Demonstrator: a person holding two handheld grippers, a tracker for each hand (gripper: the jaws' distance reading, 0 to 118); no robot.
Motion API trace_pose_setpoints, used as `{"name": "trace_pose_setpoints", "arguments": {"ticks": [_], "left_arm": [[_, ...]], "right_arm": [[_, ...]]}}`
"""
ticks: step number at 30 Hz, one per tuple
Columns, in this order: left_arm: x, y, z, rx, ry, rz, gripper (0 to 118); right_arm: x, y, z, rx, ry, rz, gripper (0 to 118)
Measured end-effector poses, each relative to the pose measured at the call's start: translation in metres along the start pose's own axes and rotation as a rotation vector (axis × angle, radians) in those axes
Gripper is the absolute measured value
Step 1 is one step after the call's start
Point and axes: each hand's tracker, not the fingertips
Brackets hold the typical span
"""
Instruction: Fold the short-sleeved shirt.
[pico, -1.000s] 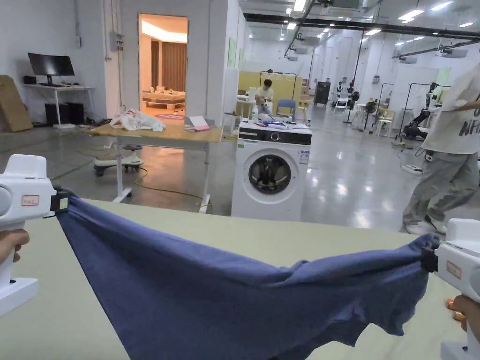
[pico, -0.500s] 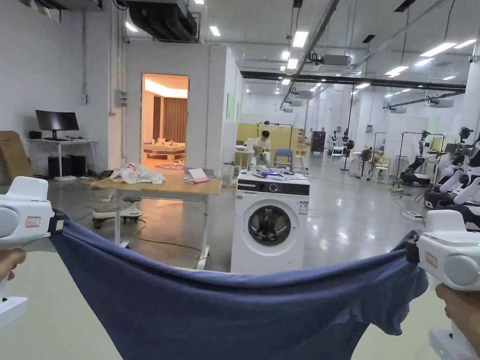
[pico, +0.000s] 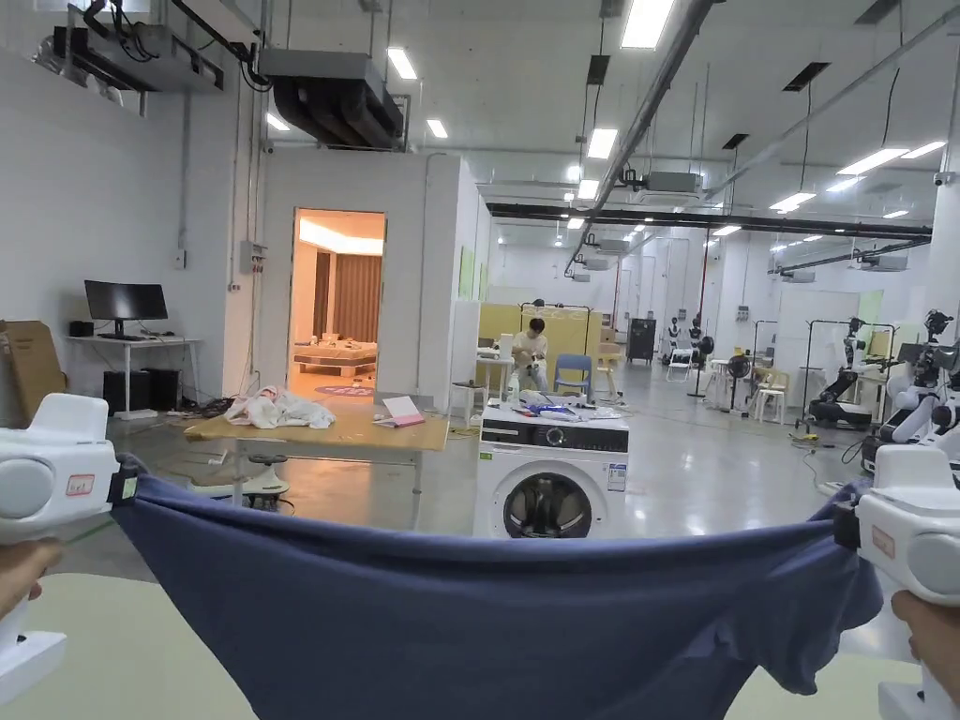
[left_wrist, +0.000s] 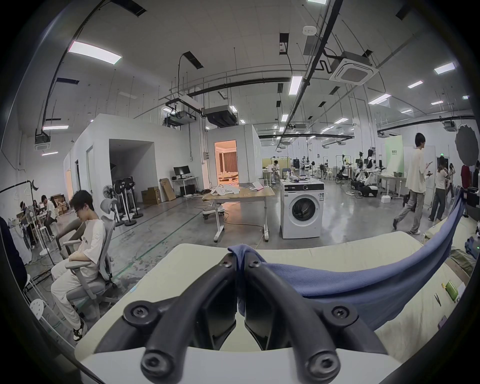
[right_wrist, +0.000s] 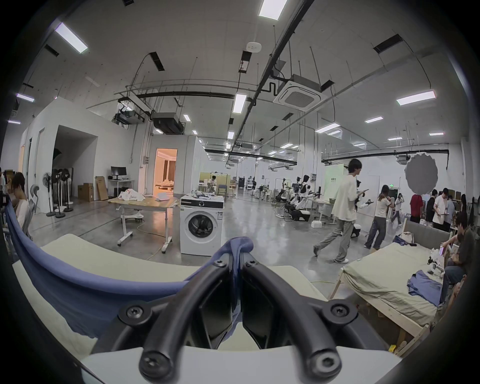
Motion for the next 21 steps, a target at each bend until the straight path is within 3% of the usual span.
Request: {"name": "trace_pose_setpoints", "arguments": {"ticks": [11, 18, 21], "left_arm": [[0.004, -0.153, 0.016, -0.162, -0.031, 0.044, 0], [-0.008, -0.253, 0.065, -0.244, -0.051, 0.079, 0], [-0.014, -0.282, 0.093, -0.250, -0.051, 0.129, 0]], "right_arm": [[-0.003, -0.139, 0.017, -0.170, 0.025, 0.042, 2], [0.001, -0.231, 0.083, -0.252, 0.030, 0.030, 2], [0.000, -0.259, 0.115, -0.279, 0.032, 0.066, 2]]}}
